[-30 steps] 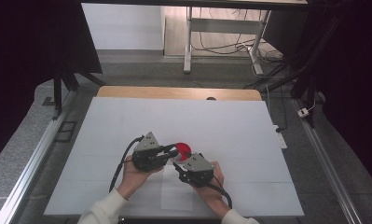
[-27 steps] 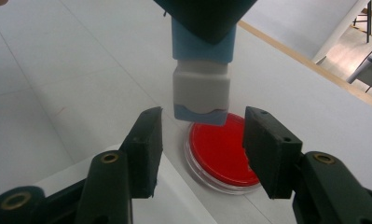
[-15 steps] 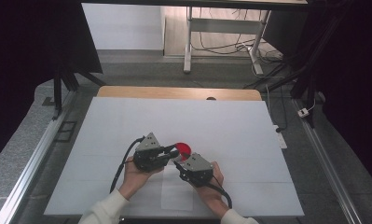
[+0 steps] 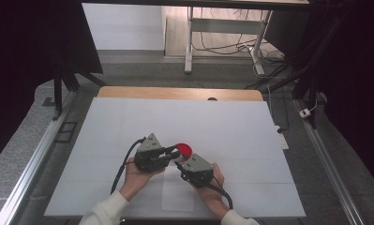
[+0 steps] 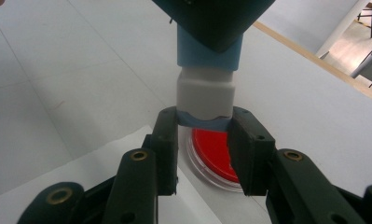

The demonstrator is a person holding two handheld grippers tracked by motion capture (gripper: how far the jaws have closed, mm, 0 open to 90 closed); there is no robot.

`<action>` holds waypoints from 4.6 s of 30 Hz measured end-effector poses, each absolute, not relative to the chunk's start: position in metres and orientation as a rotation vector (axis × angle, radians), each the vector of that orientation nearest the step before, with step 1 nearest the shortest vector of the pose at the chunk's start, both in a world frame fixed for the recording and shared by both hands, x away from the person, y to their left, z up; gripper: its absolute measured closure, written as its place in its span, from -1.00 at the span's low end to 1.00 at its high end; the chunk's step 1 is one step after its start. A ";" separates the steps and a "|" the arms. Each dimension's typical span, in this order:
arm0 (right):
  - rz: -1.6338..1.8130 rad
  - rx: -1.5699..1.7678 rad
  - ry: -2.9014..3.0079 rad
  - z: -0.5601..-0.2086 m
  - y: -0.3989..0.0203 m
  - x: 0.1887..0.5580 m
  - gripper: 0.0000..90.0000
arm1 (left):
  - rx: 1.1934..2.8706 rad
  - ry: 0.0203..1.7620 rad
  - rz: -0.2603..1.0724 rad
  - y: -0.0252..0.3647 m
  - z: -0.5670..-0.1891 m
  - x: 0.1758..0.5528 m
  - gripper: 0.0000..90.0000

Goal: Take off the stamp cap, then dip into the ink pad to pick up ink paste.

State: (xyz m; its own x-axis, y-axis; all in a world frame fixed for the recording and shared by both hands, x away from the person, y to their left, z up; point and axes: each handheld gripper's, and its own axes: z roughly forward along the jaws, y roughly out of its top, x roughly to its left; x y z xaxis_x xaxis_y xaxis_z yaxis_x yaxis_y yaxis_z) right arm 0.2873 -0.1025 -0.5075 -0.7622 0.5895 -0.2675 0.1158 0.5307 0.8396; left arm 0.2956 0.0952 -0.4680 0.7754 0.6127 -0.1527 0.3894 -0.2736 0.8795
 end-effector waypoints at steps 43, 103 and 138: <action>1.090 0.593 2.287 -0.515 -0.103 0.289 0.46 | 1.794 0.834 0.259 0.122 -0.461 0.299 0.67; 1.134 0.724 2.206 -0.508 -0.215 0.286 0.45 | 1.861 0.799 0.284 0.118 -0.466 0.300 0.67; 1.074 0.841 2.129 -0.507 -0.278 0.275 0.45 | 1.881 0.795 0.325 0.118 -0.465 0.302 0.67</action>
